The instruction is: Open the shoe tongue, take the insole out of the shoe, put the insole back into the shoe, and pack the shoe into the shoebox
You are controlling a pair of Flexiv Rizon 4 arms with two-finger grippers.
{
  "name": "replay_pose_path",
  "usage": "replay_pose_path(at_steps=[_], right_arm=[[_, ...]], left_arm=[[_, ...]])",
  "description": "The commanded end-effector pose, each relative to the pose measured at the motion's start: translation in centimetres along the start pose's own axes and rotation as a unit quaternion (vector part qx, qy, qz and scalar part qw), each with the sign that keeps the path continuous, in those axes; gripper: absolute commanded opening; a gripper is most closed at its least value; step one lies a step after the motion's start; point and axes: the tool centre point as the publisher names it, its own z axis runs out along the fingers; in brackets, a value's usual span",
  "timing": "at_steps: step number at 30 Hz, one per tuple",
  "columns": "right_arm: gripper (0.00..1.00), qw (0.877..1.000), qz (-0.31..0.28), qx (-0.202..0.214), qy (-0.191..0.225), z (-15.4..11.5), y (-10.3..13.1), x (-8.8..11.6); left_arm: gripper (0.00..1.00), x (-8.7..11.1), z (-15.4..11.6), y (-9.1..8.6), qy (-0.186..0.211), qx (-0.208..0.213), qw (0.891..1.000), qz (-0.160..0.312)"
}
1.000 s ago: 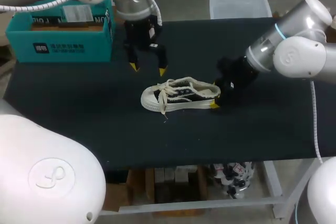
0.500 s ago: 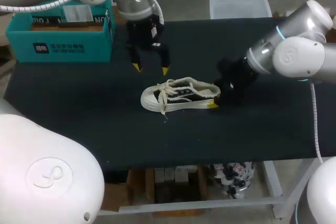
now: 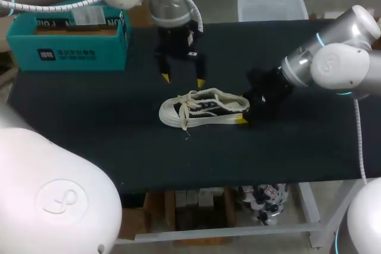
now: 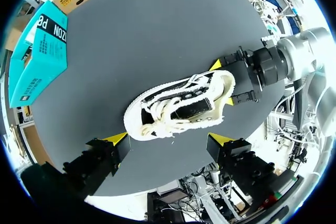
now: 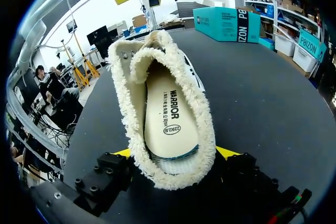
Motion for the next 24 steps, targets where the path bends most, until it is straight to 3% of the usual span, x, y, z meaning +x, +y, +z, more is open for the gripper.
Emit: replay_pose_path(at_steps=[1, 7, 16, 24], right_arm=[[0.0, 1.0, -0.001, 0.0, -0.001, 0.7, -0.4, 0.4], [0.0, 1.0, -0.001, 0.0, -0.001, 0.7, -0.4, 0.4], [0.0, 1.0, -0.001, 0.0, -0.001, 0.7, -0.4, 0.4], [0.0, 1.0, -0.001, 0.0, -0.001, 0.7, -0.4, 0.4]], left_arm=[[1.0, 1.7, 1.0, -1.3, -0.033, -0.005, 0.999, -0.01], [1.0, 3.1, 2.1, -2.1, -0.049, 0.007, 0.998, -0.038], [1.0, 4.1, 2.8, -3.3, -0.038, 0.004, 0.997, -0.074], [0.84, 5.7, 3.5, -2.9, -0.071, 0.015, 0.994, -0.085]])
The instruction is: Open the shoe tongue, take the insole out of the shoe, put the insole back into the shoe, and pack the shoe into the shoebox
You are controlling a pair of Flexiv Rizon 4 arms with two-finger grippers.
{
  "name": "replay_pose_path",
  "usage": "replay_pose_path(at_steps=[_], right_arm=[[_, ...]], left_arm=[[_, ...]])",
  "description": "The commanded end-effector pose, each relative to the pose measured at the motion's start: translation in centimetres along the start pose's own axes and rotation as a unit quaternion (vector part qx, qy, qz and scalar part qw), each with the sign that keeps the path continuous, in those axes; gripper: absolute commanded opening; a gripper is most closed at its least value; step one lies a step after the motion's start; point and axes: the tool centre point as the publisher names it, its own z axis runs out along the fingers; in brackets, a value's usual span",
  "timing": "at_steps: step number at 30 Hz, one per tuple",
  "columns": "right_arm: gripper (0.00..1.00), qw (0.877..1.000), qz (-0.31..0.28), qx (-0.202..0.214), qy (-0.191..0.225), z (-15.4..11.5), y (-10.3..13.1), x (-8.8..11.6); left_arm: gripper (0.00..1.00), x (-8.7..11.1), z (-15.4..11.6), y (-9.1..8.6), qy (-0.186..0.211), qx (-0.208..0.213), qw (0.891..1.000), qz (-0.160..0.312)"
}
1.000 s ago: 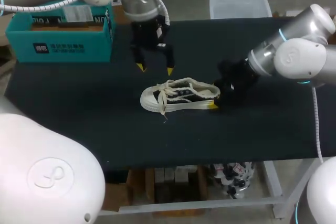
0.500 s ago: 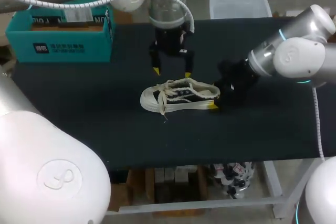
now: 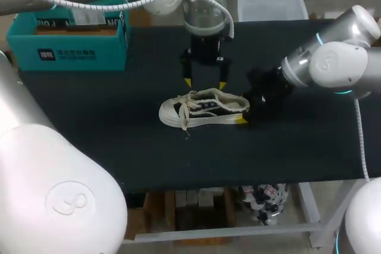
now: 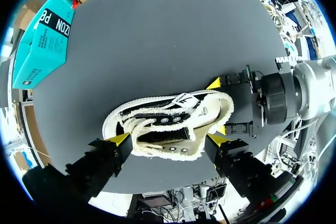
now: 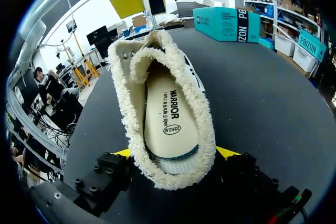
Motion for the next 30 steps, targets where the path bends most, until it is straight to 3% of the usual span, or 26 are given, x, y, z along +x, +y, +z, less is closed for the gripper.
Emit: replay_pose_path(at_steps=[1, 4, 7, 30], right_arm=[[0.0, 1.0, -0.001, -0.001, 0.0, 0.7, -0.4, 0.4], [0.0, 1.0, -0.001, -0.001, 0.0, 0.7, -0.4, 0.4], [0.0, 1.0, -0.001, -0.001, 0.0, 0.7, -0.4, 0.4], [0.0, 1.0, -0.001, -0.001, 0.0, 0.7, -0.4, 0.4]], left_arm=[[0.8, 1.6, 0.6, 0.6, -0.036, 0.012, 0.999, -0.009], [0.71, 2.1, 1.0, 0.9, -0.044, 0.017, 0.999, -0.014], [0.69, 2.3, 1.5, 1.0, -0.047, 0.016, 0.999, -0.018], [0.61, 2.5, 5.6, 1.0, -0.091, -0.019, 0.995, -0.02]])
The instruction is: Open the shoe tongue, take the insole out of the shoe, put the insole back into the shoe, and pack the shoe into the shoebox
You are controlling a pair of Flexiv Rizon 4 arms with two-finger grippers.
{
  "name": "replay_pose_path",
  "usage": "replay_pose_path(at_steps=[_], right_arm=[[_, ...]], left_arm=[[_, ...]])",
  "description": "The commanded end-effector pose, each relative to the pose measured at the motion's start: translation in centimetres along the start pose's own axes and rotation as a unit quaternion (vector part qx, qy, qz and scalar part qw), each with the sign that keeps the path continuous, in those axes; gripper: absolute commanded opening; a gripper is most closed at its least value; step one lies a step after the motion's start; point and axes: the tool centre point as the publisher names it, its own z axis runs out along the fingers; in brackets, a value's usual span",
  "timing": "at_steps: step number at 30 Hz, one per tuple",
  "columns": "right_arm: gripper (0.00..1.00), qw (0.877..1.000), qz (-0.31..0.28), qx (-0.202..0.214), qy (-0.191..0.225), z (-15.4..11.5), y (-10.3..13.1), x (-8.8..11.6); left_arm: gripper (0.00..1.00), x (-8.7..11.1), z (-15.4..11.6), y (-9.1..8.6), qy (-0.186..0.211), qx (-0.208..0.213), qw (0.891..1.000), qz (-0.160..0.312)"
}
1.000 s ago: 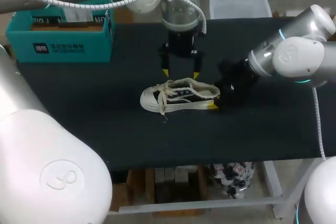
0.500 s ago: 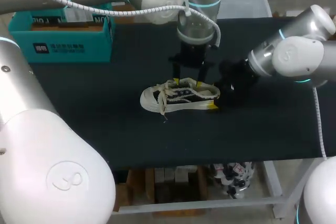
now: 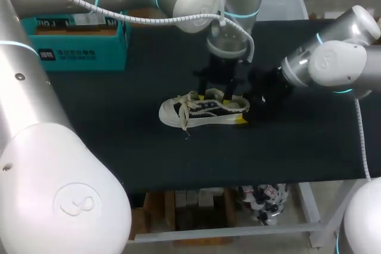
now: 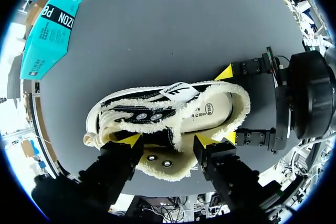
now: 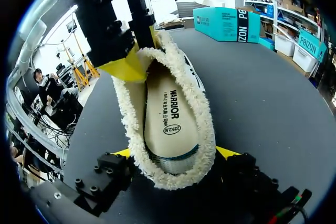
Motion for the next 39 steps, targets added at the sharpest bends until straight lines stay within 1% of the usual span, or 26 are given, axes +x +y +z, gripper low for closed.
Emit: replay_pose_path(at_steps=[1, 2, 4, 5, 7, 8, 9, 10, 13, 24, 31, 33, 39], right_arm=[[0.0, 1.0, -0.001, 0.0, 0.0, 0.6, -0.4, 0.4], [0.0, 1.0, -0.001, 0.0, 0.0, 0.6, -0.4, 0.4], [0.0, 1.0, -0.001, 0.0, 0.0, 0.6, -0.4, 0.4], [0.0, 1.0, -0.001, 0.0, 0.0, 0.6, -0.4, 0.4], [0.0, 1.0, -0.001, 0.0, 0.0, 0.6, -0.4, 0.4], [0.0, 1.0, -0.001, 0.0, 0.0, 0.6, -0.4, 0.4], [0.0, 1.0, -0.001, 0.0, 0.0, 0.6, -0.4, 0.4], [0.0, 1.0, -0.001, 0.0, 0.0, 0.6, -0.4, 0.4], [0.0, 1.0, -0.001, 0.0, 0.0, 0.6, -0.4, 0.4], [0.0, 1.0, -0.001, 0.0, 0.0, 0.6, -0.4, 0.4], [0.0, 1.0, -0.001, 0.0, 0.0, 0.6, -0.4, 0.4], [0.0, 1.0, -0.001, 0.0, 0.0, 0.6, -0.4, 0.4], [0.0, 1.0, -0.001, 0.0, 0.0, 0.6, -0.4, 0.4]], left_arm=[[0.58, 0.3, 0.6, -0.4, -0.015, -0.005, 1.0, -0.002], [0.56, 0.2, 0.7, -0.4, -0.017, -0.005, 1.0, -0.002], [0.48, -0.1, 0.9, -0.4, -0.02, -0.005, 1.0, -0.003], [0.41, -0.3, 0.9, -0.4, -0.02, -0.005, 1.0, -0.004], [0.3, -0.6, 1.0, -0.4, -0.021, -0.006, 1.0, -0.005], [0.21, -0.7, 1.1, -0.4, -0.02, -0.006, 1.0, -0.006], [0.02, -0.9, 1.1, -0.3, -0.017, -0.006, 1.0, -0.008], [0.0, -1.1, 0.9, -0.2, -0.014, -0.005, 1.0, -0.008], [0.0, -1.5, 0.6, 0.1, -0.006, 0.003, 1.0, -0.009], [0.0, -3.2, -1.6, 1.5, 0.046, 0.029, 0.998, -0.007], [0.0, -5.0, -2.0, 2.0, 0.102, 0.039, 0.994, -0.016], [0.0, -5.7, -2.0, 2.0, 0.125, 0.045, 0.991, -0.019], [0.0, -7.4, -2.5, 2.4, 0.165, 0.065, 0.984, -0.033]])
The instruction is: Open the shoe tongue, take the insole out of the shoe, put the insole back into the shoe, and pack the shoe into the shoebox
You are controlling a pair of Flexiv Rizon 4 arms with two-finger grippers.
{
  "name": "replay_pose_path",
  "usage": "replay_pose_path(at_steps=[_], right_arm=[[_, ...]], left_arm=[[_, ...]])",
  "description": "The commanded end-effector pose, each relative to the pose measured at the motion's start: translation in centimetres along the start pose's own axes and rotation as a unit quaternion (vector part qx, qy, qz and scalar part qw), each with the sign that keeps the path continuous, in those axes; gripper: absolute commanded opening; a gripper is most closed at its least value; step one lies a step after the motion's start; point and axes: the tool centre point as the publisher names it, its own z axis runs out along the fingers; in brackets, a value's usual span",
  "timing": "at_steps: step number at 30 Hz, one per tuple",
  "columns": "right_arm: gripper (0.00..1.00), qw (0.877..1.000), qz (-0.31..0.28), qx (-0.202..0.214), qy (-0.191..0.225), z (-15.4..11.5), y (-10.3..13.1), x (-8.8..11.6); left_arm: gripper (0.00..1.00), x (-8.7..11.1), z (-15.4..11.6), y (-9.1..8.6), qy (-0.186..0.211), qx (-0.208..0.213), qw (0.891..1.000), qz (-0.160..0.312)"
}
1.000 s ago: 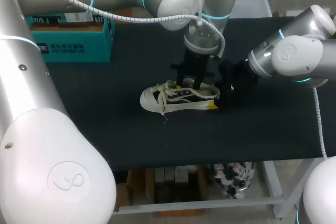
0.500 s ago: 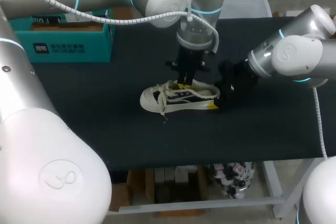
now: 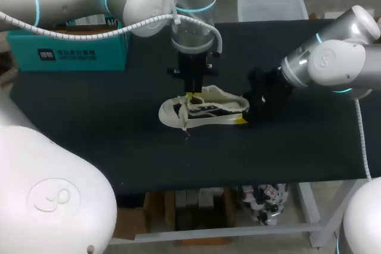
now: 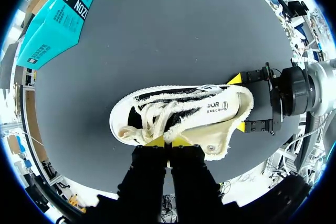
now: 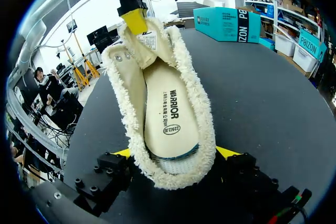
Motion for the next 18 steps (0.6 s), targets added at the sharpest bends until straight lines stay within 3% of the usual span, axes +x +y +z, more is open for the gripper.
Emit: replay_pose_path(at_steps=[1, 13, 18], right_arm=[[0.0, 1.0, 0.0, 0.0, -0.001, 0.6, -0.4, 0.3], [0.0, 1.0, 0.0, 0.0, -0.001, 0.6, -0.4, 0.3], [0.0, 1.0, 0.0, 0.0, -0.001, 0.6, -0.4, 0.3]], left_arm=[[0.0, -1.8, -0.8, 1.0, 0.096, 0.028, 0.995, -0.005], [0.0, -3.7, -2.2, 0.7, 0.138, 0.047, 0.989, -0.021], [0.0, -4.5, -2.0, 0.4, 0.154, 0.03, 0.987, -0.03]])
